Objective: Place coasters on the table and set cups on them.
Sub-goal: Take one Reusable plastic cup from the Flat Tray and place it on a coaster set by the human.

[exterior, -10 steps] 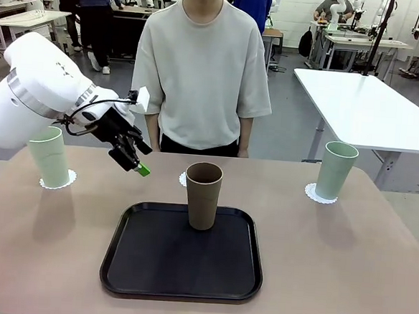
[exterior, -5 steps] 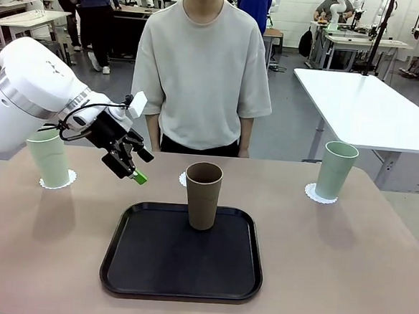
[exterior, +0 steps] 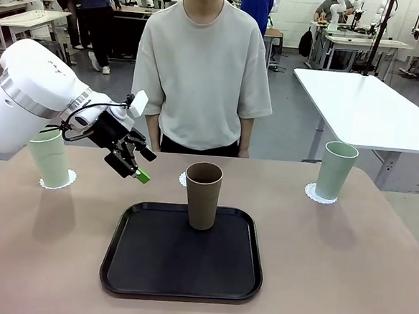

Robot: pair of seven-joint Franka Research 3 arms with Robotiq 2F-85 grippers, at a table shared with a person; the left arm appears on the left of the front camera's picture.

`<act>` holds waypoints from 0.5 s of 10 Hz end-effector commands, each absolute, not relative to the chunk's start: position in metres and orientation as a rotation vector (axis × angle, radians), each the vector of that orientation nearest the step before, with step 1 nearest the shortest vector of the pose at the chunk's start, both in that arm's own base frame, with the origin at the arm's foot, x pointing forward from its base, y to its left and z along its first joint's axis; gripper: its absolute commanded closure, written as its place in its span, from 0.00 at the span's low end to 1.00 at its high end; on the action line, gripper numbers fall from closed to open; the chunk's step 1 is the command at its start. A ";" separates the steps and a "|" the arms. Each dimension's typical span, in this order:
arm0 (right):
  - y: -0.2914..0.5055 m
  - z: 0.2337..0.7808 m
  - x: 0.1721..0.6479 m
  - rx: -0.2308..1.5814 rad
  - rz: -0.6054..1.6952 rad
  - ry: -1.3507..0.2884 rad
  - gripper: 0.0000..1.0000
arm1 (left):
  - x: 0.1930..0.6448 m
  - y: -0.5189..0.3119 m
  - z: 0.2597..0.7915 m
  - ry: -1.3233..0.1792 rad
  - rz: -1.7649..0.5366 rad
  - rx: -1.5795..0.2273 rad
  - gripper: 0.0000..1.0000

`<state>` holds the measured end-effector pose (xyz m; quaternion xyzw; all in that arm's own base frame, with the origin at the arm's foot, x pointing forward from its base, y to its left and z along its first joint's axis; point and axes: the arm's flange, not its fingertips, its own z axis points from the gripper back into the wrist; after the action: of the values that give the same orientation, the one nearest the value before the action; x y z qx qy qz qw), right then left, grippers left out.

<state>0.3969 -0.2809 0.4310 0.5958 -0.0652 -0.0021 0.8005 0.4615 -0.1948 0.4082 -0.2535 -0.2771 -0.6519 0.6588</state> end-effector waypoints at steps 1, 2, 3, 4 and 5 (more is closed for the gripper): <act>-0.280 0.431 0.397 1.276 -0.007 -0.149 0.00 | 0.459 -0.197 0.399 -0.732 -1.462 -0.644 0.00; -0.280 0.431 0.397 1.276 -0.007 -0.149 0.00 | 0.455 -0.199 0.387 -0.733 -1.458 -0.705 0.00; -0.280 0.431 0.397 1.276 -0.007 -0.149 0.00 | 0.449 -0.202 0.373 -0.743 -1.458 -0.746 0.00; -0.280 0.431 0.397 1.276 -0.007 -0.149 0.00 | 0.449 -0.205 0.364 -0.757 -1.466 -0.779 0.00; -0.280 0.431 0.397 1.276 -0.007 -0.149 0.00 | 0.449 -0.208 0.356 -0.794 -1.472 -0.803 0.00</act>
<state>0.3969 -0.2810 0.4310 0.5958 -0.0652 -0.0021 0.8005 0.4474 -0.2079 0.3681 -0.3326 -0.3229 -0.6330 0.6200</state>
